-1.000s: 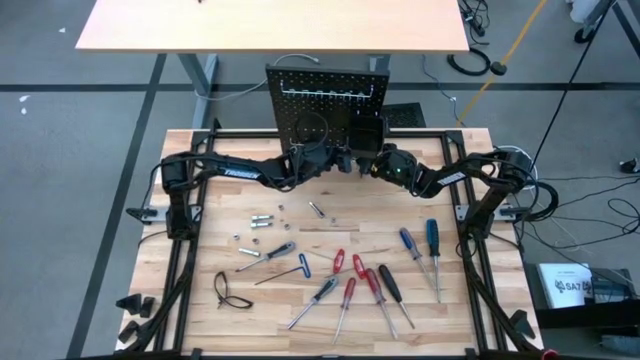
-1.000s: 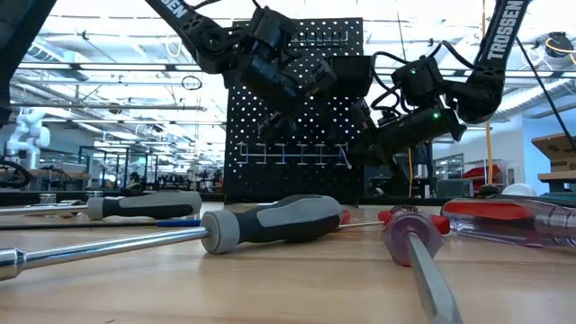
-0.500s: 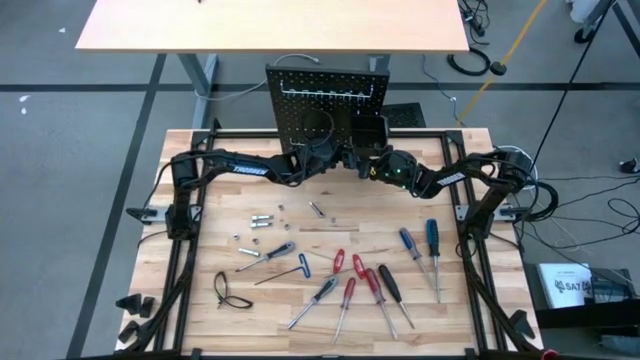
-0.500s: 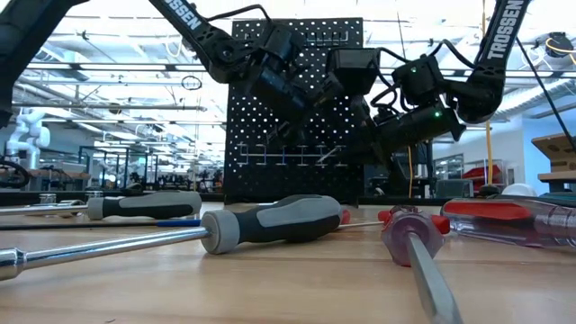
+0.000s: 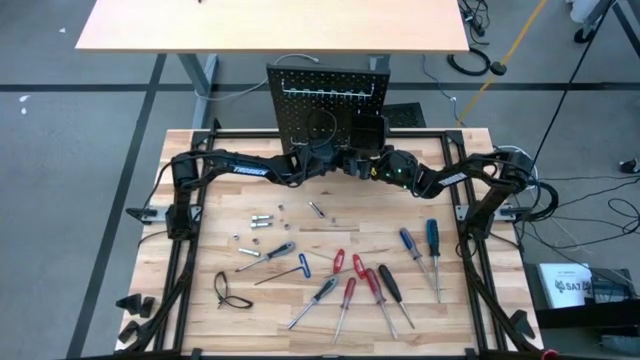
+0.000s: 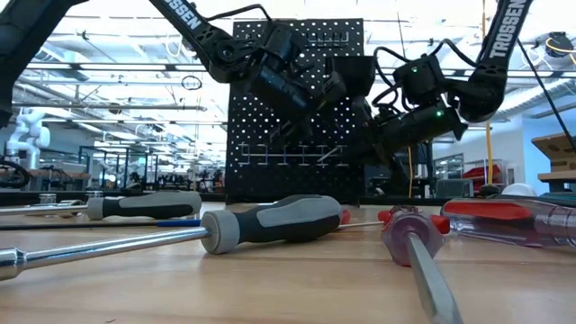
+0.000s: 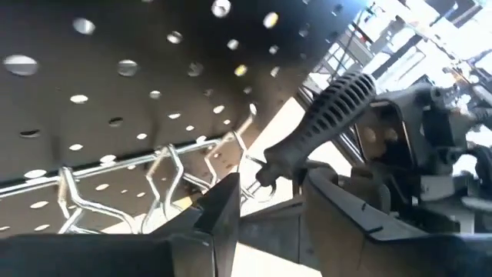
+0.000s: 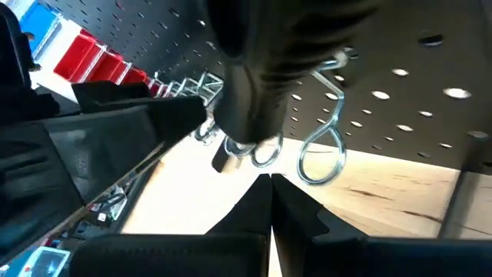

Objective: Hang tools onto peg board
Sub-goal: Hang the black screwdriver on the pegboard

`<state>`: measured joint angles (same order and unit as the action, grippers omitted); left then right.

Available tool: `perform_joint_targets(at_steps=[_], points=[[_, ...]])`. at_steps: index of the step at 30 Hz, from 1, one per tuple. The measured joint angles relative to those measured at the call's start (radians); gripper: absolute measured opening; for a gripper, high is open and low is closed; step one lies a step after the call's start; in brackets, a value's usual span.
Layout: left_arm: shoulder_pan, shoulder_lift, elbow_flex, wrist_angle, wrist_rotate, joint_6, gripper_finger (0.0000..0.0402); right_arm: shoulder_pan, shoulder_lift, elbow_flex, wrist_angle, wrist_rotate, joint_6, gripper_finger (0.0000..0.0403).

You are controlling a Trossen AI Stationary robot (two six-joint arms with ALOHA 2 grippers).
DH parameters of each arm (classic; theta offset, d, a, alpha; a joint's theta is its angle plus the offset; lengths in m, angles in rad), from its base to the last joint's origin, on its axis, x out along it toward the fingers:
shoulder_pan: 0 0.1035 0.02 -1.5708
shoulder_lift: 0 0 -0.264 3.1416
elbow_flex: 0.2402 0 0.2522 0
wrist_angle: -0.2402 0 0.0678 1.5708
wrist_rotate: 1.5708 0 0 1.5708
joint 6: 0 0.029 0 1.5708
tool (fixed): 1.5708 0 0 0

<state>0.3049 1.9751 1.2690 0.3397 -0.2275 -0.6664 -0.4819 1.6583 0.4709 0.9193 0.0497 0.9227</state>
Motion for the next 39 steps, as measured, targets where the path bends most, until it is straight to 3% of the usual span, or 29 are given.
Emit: perform_joint_targets(at_steps=[6, 15, 19, 22, 27, 32, 39], points=[[-0.020, -0.026, 0.000, -0.032, -0.013, 0.055, 0.0138, -0.021, -0.108, -0.070, -0.086, 0.080, -0.013, 0.0000], [-0.029, -0.050, -0.001, -0.129, -0.027, 0.080, 0.0138, -0.035, -0.362, -0.248, -0.087, 0.079, 0.030, 0.0000], [-0.039, -0.127, -0.001, -0.202, -0.062, 0.194, 0.0138, -0.035, -0.501, -0.327, -0.086, 0.056, 0.049, 0.0001], [-0.054, -0.201, -0.001, -0.300, -0.103, 0.297, 0.0138, -0.030, -0.583, -0.357, -0.089, 0.023, -0.027, 0.0013], [-0.078, -0.323, -0.003, -0.516, -0.205, 0.414, 0.0138, -0.004, -0.667, -0.345, -0.047, -0.032, -0.349, 0.0075], [-0.071, -0.437, -0.072, -0.611, -0.252, 0.439, 0.0138, 0.039, -0.697, -0.310, -0.065, -0.028, -0.704, 0.0174], [-0.033, -0.560, -0.221, -0.675, -0.248, 0.375, 0.0138, 0.065, -0.651, -0.245, -0.191, -0.019, -0.887, 0.0300]])
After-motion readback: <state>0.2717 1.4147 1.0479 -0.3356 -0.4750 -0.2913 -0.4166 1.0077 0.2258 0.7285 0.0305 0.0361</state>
